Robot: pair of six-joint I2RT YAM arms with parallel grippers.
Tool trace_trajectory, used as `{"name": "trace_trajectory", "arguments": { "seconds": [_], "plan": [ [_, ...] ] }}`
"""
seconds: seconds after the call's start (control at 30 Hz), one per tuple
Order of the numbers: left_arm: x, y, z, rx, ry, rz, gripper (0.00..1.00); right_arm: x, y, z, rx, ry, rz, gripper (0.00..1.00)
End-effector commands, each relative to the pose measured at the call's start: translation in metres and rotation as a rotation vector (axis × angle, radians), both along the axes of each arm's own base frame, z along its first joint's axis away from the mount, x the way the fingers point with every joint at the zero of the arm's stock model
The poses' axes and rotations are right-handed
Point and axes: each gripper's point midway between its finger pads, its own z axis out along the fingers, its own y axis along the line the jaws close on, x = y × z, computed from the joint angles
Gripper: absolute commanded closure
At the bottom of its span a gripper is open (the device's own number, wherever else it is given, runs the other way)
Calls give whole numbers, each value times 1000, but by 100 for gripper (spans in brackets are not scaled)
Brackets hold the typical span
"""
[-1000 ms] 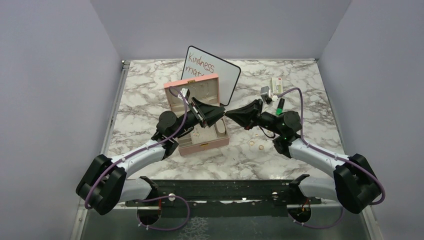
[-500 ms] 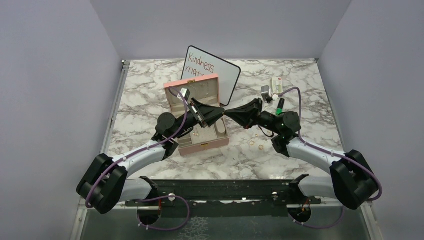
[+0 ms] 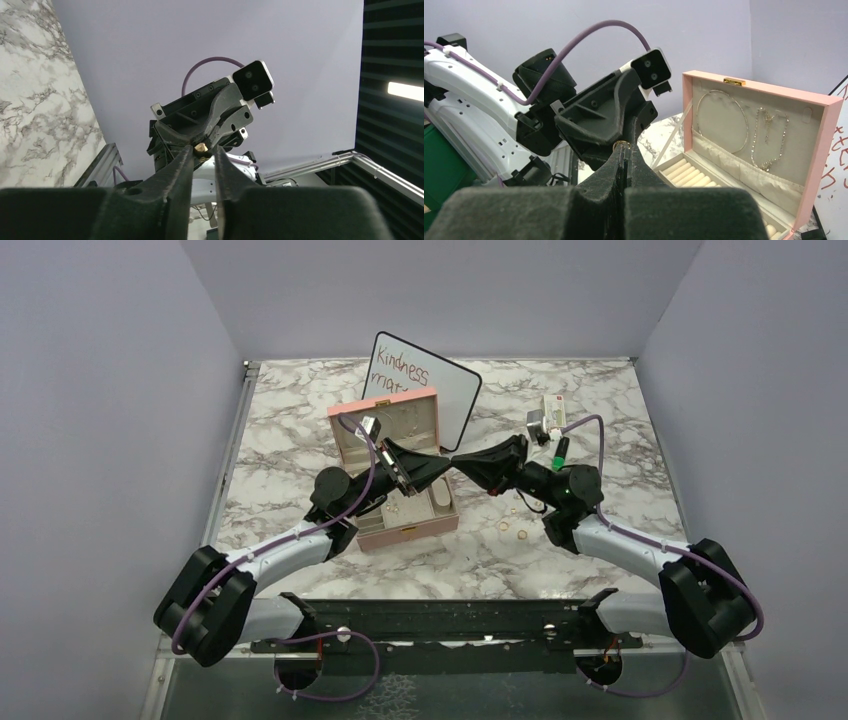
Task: Organize the mixed jewelry
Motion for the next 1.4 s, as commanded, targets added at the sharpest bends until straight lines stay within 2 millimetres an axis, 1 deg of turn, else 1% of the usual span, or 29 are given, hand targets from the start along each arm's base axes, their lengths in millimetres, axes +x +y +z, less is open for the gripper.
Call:
{"name": "trace_trajectory", "arguments": {
  "seconds": [0.0,0.07,0.17,0.47,0.5,0.57,0.63,0.7,0.77,0.93,1.23,1.37],
  "plan": [
    [-7,0,8,-34,-37,-21,84,2,-2,10,39,-30,-23,99],
    [-7,0,11,-41,-44,-23,87,1,-2,10,41,-33,-20,99],
    [-7,0,15,-50,-54,-23,87,-1,-3,10,41,-36,-14,99],
    [-7,0,12,-46,-51,-22,85,-4,-3,9,35,-49,-8,99],
    [-7,0,11,-45,-52,-22,83,-4,-3,9,34,-48,-9,99],
    [-7,0,11,-44,-50,-25,75,-5,-4,9,32,-55,-12,99],
    [-8,0,11,-46,-47,-26,70,-6,-4,8,27,-64,-12,99],
    [-8,1,11,-48,-45,-25,67,-8,-5,8,21,-74,-9,99],
    [-8,1,12,-49,-46,-24,67,-9,-5,8,20,-82,-6,99],
    [-7,-2,11,-42,-49,-38,71,-14,-5,7,13,-103,10,99],
    [-9,-8,4,-21,-40,-75,71,-17,-5,7,3,-107,18,99],
    [-9,-8,2,-18,-41,-73,77,-16,-5,6,-2,-101,14,99]
  ]
}}
